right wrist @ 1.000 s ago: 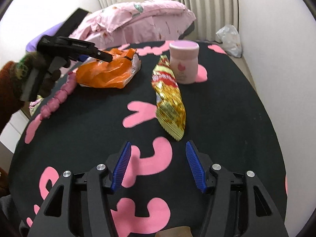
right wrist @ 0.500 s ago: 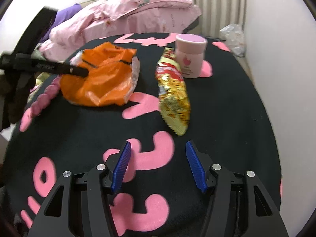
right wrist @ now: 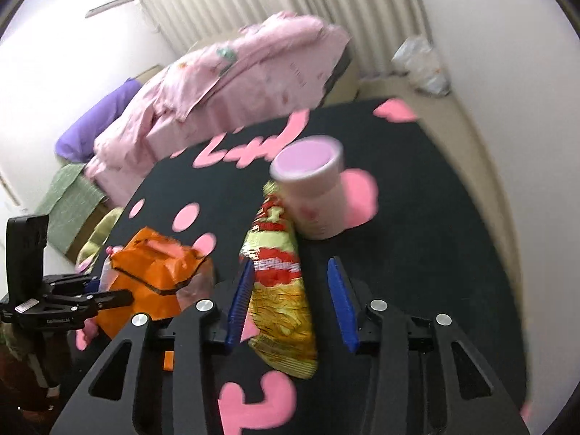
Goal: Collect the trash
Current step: 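Grasp the orange plastic bag with the left tool while the right tool grasps the gold-red wrapper, then carry the orange bag and gold-red wrapper over the bin with both tools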
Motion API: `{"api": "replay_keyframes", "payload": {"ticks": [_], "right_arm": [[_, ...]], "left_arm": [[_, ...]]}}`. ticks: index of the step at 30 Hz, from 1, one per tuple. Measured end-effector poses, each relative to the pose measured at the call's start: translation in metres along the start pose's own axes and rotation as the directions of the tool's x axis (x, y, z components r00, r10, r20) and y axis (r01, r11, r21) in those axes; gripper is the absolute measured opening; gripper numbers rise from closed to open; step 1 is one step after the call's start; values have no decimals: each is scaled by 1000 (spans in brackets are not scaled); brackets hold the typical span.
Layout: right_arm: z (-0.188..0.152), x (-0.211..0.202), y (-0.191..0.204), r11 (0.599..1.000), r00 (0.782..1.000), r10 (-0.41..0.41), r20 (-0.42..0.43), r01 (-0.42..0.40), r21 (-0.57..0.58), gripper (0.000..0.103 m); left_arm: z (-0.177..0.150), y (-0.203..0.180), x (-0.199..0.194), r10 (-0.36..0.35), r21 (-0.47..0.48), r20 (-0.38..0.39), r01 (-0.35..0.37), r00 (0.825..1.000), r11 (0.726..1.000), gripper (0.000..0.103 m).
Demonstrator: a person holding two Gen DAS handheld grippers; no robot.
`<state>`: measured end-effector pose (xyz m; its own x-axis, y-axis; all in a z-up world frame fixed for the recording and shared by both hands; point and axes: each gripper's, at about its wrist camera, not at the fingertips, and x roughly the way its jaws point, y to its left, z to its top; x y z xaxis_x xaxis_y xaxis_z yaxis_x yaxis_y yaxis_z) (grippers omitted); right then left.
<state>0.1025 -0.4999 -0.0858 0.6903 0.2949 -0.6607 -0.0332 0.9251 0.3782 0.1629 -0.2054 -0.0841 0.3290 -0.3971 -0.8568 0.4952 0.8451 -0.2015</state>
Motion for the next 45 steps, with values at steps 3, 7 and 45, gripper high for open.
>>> {"api": "replay_keyframes", "payload": {"ticks": [3, 7, 45], "right_arm": [[-6, 17, 12, 999, 999, 16, -48, -18, -34, 31], [-11, 13, 28, 995, 998, -43, -36, 40, -94, 23], [10, -54, 246, 873, 990, 54, 127, 15, -488, 22]], "left_arm": [[0, -2, 1, 5, 6, 0, -5, 1000, 1000, 39], [-1, -1, 0, -7, -4, 7, 7, 1000, 1000, 39], [-50, 176, -211, 431, -346, 431, -296, 793, 890, 25]]}}
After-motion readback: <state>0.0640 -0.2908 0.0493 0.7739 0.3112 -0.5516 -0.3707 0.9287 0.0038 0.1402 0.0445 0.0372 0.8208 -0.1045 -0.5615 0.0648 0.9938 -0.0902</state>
